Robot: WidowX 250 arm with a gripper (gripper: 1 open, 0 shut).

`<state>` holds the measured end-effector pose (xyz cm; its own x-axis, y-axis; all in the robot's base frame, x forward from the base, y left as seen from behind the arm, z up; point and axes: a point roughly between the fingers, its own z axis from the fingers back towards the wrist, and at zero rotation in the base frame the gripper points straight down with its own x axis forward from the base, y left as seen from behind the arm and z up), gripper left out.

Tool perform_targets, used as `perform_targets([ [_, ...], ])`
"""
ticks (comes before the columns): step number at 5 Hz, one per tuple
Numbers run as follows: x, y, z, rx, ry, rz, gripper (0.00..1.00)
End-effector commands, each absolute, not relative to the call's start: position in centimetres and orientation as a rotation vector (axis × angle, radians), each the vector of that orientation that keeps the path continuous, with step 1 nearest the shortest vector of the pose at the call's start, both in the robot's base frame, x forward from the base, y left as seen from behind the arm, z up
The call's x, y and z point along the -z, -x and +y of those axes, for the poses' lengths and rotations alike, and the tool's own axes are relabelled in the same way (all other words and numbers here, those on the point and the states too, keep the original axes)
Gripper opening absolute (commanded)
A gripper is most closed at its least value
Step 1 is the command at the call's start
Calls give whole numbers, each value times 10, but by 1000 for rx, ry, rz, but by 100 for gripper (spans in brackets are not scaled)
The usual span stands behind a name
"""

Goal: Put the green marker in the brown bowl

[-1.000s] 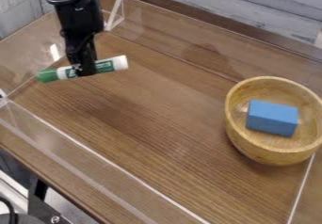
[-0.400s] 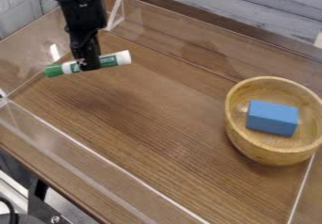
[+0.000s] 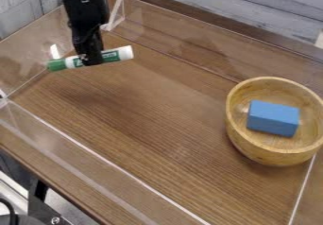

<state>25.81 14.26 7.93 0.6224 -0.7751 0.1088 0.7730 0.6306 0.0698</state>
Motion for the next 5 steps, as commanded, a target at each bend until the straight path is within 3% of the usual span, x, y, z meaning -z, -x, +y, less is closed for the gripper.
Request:
perform_targets([
  [1,-96,-262,148,898,-77,-181,0],
  [5,-103,-258,145,939,-112,-235,0],
])
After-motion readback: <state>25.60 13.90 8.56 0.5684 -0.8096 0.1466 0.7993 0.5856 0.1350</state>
